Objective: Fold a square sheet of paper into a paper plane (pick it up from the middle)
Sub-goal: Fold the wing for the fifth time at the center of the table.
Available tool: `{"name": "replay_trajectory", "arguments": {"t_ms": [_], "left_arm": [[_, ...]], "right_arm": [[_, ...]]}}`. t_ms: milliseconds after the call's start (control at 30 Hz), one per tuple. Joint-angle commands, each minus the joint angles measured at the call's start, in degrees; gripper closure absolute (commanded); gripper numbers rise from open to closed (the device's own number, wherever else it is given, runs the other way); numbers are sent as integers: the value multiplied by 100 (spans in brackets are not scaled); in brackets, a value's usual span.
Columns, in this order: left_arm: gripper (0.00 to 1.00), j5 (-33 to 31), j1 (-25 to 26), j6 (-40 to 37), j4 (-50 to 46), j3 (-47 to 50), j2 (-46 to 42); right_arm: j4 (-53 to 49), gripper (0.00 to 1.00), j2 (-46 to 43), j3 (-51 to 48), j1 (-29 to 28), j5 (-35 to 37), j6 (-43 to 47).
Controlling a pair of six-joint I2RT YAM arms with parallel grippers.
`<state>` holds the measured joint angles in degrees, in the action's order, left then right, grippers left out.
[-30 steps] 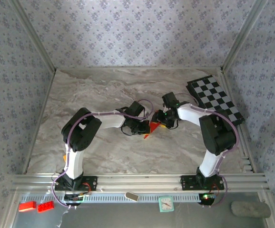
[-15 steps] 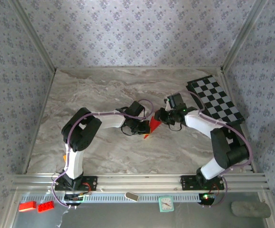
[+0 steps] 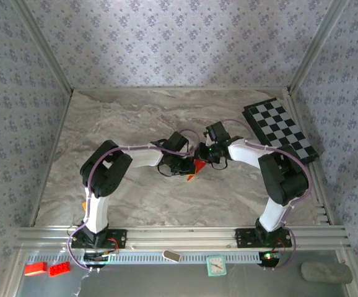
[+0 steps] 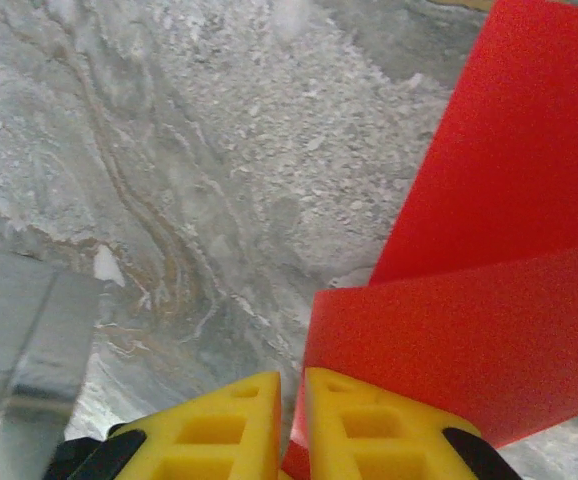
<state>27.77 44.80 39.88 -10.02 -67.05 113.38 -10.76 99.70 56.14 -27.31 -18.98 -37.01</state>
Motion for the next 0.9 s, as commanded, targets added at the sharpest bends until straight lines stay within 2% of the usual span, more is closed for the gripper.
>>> {"name": "replay_trajectory", "arguments": {"t_ms": [0,500,867], "left_arm": [[99,-179,51,-129,-394,18,158],[99,-151,48,-111,-378,17,82],[95,9,41,-37,-70,-94,-248]], "right_arm": [[-258,84,143,65,38,230,53],[-277,87,291,-140,162,323,43],[179,89,305,-763,273,121,54]]}}
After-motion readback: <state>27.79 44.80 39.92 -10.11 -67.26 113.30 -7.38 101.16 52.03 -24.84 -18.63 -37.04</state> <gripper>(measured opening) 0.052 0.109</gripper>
